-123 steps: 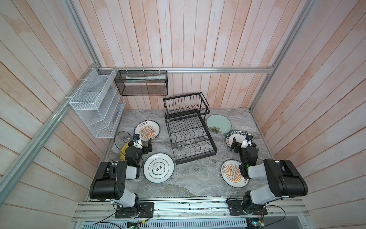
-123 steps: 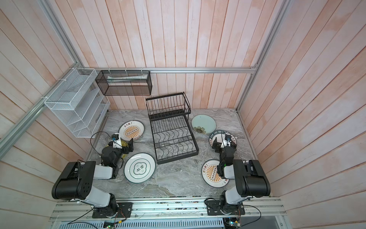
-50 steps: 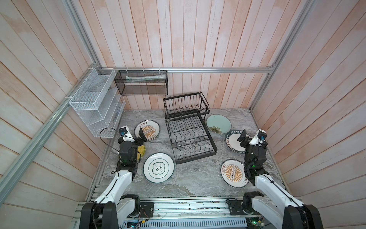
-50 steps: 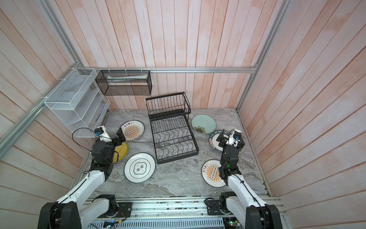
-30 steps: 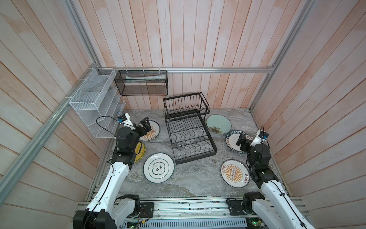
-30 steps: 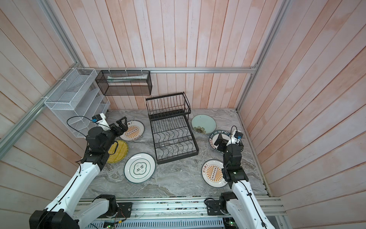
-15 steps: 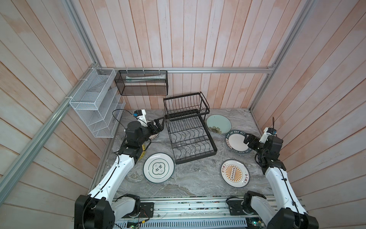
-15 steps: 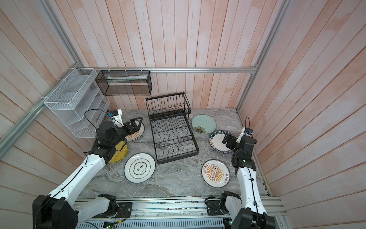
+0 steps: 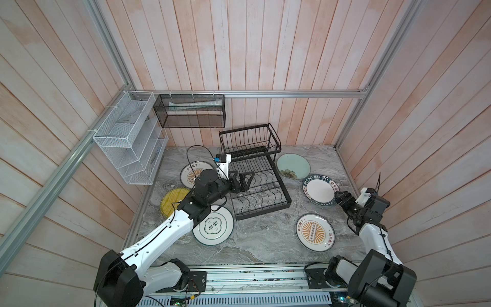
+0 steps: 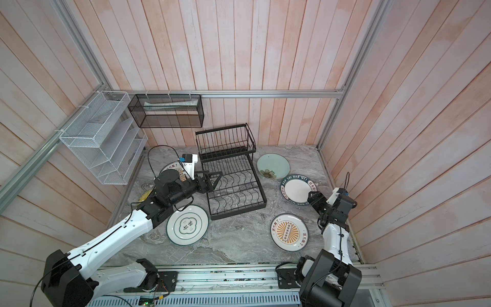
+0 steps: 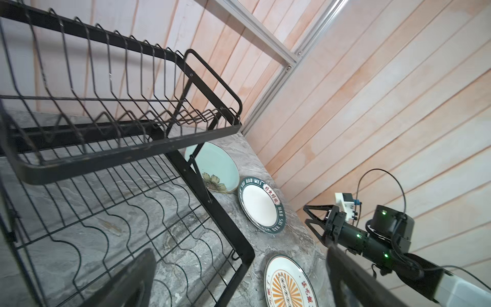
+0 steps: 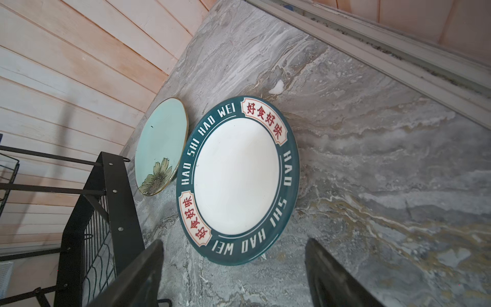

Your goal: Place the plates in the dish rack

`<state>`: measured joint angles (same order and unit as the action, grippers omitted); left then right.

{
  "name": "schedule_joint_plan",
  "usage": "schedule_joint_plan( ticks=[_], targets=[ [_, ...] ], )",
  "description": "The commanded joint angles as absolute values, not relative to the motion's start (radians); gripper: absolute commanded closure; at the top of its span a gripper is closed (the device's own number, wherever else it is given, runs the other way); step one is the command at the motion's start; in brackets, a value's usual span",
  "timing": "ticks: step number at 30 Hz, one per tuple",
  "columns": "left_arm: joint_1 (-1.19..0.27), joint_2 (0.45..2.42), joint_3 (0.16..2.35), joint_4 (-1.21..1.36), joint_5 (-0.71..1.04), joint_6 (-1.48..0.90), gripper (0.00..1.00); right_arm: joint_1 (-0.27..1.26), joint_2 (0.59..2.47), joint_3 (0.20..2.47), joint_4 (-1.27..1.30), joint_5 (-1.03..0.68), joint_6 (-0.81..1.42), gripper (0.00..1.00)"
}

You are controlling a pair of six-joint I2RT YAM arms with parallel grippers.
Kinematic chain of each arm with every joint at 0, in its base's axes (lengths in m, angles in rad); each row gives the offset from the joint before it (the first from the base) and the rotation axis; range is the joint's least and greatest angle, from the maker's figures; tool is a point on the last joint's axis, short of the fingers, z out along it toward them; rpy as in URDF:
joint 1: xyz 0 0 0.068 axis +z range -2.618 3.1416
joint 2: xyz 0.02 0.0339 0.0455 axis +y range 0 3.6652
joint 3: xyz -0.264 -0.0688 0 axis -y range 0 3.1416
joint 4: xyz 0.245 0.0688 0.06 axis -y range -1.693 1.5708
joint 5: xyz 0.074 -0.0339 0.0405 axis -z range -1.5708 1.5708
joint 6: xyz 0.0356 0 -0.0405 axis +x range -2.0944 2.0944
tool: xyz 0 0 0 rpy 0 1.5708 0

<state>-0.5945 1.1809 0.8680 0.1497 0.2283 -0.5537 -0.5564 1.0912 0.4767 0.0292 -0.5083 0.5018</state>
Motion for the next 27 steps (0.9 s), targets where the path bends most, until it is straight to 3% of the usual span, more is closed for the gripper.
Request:
schedule_joint_plan(
  ticks=[1,12,20,27],
  targets=[
    [-0.595,1.177,0.808,0.283,0.326,-0.606,0.0,-0.577,1.101,0.458,0.071,-0.552,0.523,0.18],
    [-0.619,1.241,0.864,0.21,0.258,-0.639,0.0,-0.616,1.203,0.429,0.132,-0.594,0.513,0.23],
    [-0.735,1.329,0.975,0.091,0.097,-0.541,0.0,-0.63,1.355,0.445,0.207,-0.675,0.504,0.28],
    [-0.794,1.314,0.94,0.193,0.089,-0.507,0.0,-0.629,1.431,0.447,0.259,-0.677,0.511,0.32]
  ],
)
